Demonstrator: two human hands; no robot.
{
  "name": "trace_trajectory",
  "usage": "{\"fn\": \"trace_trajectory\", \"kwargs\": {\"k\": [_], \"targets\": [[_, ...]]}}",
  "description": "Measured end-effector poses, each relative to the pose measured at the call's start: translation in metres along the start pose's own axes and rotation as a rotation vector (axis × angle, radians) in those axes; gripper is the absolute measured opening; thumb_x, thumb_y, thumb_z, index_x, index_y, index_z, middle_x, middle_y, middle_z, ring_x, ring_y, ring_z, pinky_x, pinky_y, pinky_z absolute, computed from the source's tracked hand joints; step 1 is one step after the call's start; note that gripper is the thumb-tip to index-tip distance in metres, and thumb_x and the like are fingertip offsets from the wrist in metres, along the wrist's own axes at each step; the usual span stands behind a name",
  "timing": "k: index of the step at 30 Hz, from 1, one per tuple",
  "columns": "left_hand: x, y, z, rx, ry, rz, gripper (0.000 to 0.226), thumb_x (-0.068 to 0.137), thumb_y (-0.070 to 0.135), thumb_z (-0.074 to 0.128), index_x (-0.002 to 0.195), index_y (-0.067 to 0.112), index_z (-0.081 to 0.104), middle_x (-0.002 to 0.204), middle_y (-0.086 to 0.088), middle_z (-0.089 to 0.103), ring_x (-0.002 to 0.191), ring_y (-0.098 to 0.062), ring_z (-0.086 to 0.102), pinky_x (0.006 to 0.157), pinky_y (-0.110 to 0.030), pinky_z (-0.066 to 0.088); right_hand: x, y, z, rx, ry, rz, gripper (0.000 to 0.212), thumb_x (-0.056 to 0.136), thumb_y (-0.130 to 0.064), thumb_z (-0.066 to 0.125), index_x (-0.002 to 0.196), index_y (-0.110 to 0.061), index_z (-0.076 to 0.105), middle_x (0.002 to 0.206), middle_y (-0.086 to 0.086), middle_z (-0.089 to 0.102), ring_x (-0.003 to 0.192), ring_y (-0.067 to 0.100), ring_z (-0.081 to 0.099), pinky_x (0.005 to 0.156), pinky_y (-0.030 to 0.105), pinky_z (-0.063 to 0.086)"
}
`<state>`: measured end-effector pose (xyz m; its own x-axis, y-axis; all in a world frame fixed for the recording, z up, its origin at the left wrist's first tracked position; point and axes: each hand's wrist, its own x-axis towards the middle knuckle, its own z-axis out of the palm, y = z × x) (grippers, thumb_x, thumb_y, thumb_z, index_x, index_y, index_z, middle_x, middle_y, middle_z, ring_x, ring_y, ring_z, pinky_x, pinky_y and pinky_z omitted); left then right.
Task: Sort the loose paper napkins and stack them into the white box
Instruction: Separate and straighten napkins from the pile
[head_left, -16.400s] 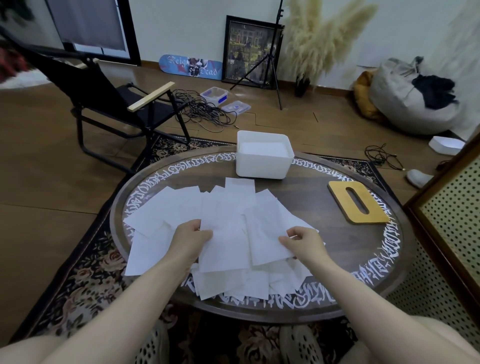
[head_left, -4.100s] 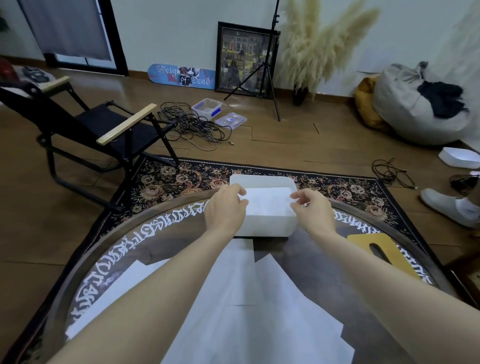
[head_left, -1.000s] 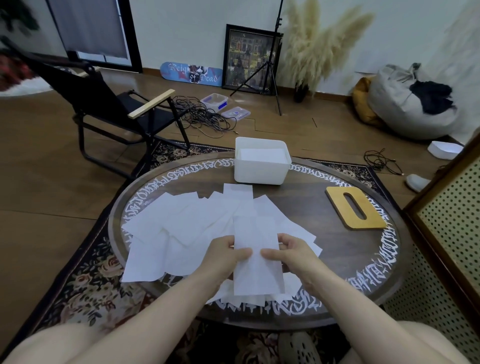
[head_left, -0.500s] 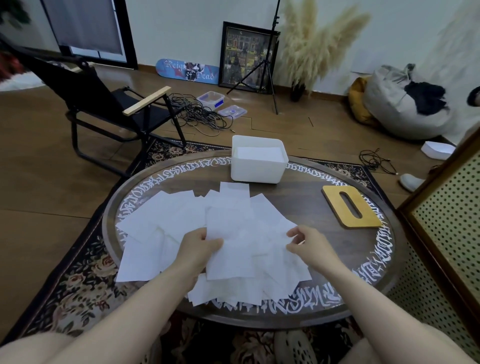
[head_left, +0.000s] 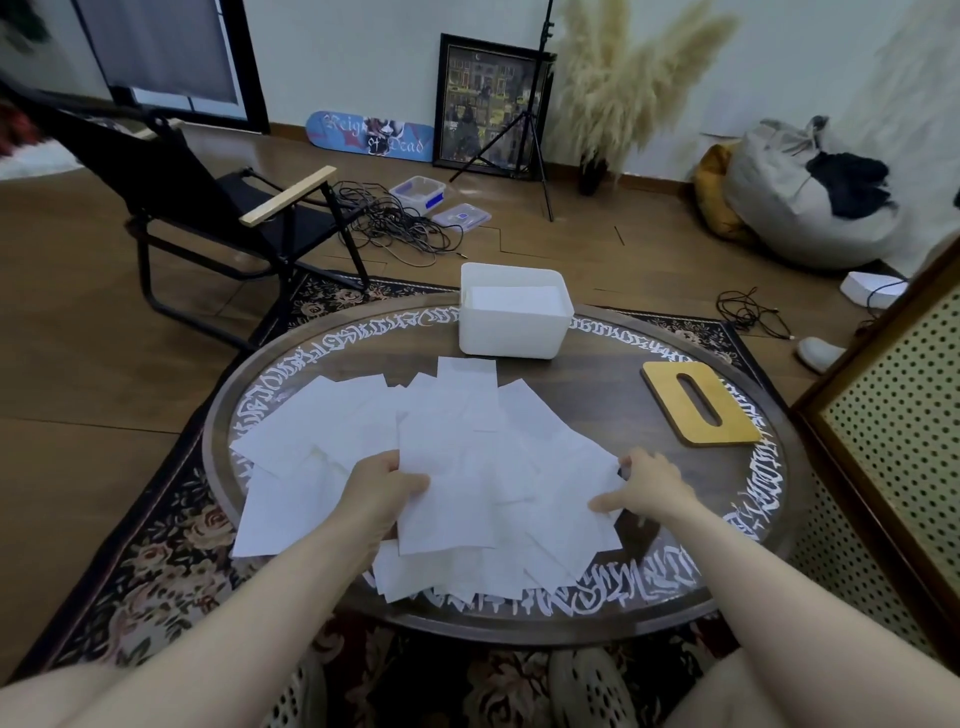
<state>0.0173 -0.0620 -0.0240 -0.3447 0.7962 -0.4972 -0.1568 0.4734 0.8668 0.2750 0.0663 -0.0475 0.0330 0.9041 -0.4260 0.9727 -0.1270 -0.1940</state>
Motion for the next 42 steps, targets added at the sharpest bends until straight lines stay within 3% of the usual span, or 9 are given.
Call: {"fn": "trace_trajectory", "kwargs": {"k": [8,13,19,23,25,29,31,37,42], "targets": [[-0.001,0.002,0.004,-0.003,-0.009,0.008,0.020,0.091,-0.004,0.051,0.094,0.011,0.064,0.093,-0.007,0.067,0.081,-0.024,0.063,0.062,-0.030,0.051,-0.014,-0.001,-0.008,0.466,-0.082,0.052,0.042,0.077,-0.021,0.079,0.103,-0.006,0.049,0.108,0.007,0.058,0.095,0.022,0.052,0.081,0.034,0.043],[-0.001,0.004,0.009,0.005,-0.018,0.012,0.023,0.091,-0.004,0.051,0.086,0.015,0.063,0.091,-0.006,0.067,0.079,-0.022,0.063,0.062,-0.030,0.051,-0.031,-0.001,-0.014,0.570,-0.074,0.023,0.032,0.081,-0.020,0.075,0.103,-0.006,0.057,0.081,0.003,0.059,0.065,0.013,0.051,0.050,0.023,0.034],[-0.002,0.004,0.014,0.005,-0.036,0.017,0.022,0.091,-0.004,0.051,0.091,0.014,0.064,0.096,-0.007,0.067,0.082,-0.023,0.063,0.063,-0.030,0.050,-0.044,-0.005,0.001,0.626,-0.098,-0.049,0.026,0.087,-0.007,0.066,0.112,-0.005,0.060,0.097,0.006,0.065,0.064,0.016,0.059,0.035,0.013,0.038],[-0.004,0.005,0.018,0.007,-0.044,0.024,0.025,0.091,-0.005,0.050,0.087,0.015,0.064,0.095,-0.007,0.066,0.081,-0.023,0.062,0.064,-0.030,0.051,-0.048,-0.008,0.005,0.538,-0.098,-0.084,0.008,0.092,-0.002,0.056,0.094,-0.008,0.061,0.085,0.004,0.064,0.061,0.016,0.061,0.035,0.011,0.037],[-0.004,0.005,0.019,0.007,-0.045,0.029,0.025,0.090,-0.006,0.050,0.086,0.014,0.063,0.096,-0.007,0.066,0.082,-0.024,0.062,0.063,-0.029,0.050,-0.048,-0.007,0.001,0.548,-0.051,-0.108,0.016,0.092,0.002,0.052,0.084,-0.009,0.061,0.080,0.006,0.065,0.065,0.019,0.062,0.038,0.013,0.040],[-0.005,0.005,0.020,0.014,-0.034,0.052,0.024,0.090,-0.005,0.049,0.088,0.013,0.063,0.096,-0.006,0.066,0.086,-0.024,0.063,0.062,-0.029,0.050,-0.048,-0.007,-0.009,0.588,0.088,-0.177,0.017,0.094,-0.002,0.051,0.086,-0.009,0.065,0.088,0.009,0.069,0.079,0.025,0.066,0.063,0.032,0.051],[-0.005,0.005,0.021,0.013,-0.023,0.059,0.023,0.091,-0.005,0.049,0.093,0.012,0.063,0.097,-0.004,0.066,0.087,-0.024,0.062,0.061,-0.029,0.050,-0.052,-0.008,-0.015,0.625,0.114,-0.232,0.017,0.096,-0.006,0.050,0.091,-0.011,0.066,0.091,0.007,0.071,0.084,0.025,0.066,0.067,0.033,0.049],[-0.004,0.003,0.025,0.024,-0.008,0.059,0.021,0.094,0.000,0.048,0.098,0.012,0.064,0.100,-0.006,0.067,0.090,-0.025,0.063,0.067,-0.030,0.052,-0.064,-0.014,-0.027,0.812,-0.029,-0.365,0.017,0.098,-0.008,0.049,0.098,-0.013,0.065,0.083,-0.003,0.070,0.056,-0.004,0.060,0.047,0.009,0.040],[-0.004,0.001,0.029,0.061,-0.010,0.046,0.021,0.095,0.003,0.046,0.090,0.014,0.063,0.098,-0.006,0.067,0.090,-0.024,0.064,0.076,-0.036,0.053,-0.065,-0.027,-0.020,0.847,-0.125,-0.370,0.015,0.097,-0.013,0.052,0.098,-0.011,0.067,0.080,0.005,0.069,0.069,0.018,0.051,0.059,0.027,0.033]]}}
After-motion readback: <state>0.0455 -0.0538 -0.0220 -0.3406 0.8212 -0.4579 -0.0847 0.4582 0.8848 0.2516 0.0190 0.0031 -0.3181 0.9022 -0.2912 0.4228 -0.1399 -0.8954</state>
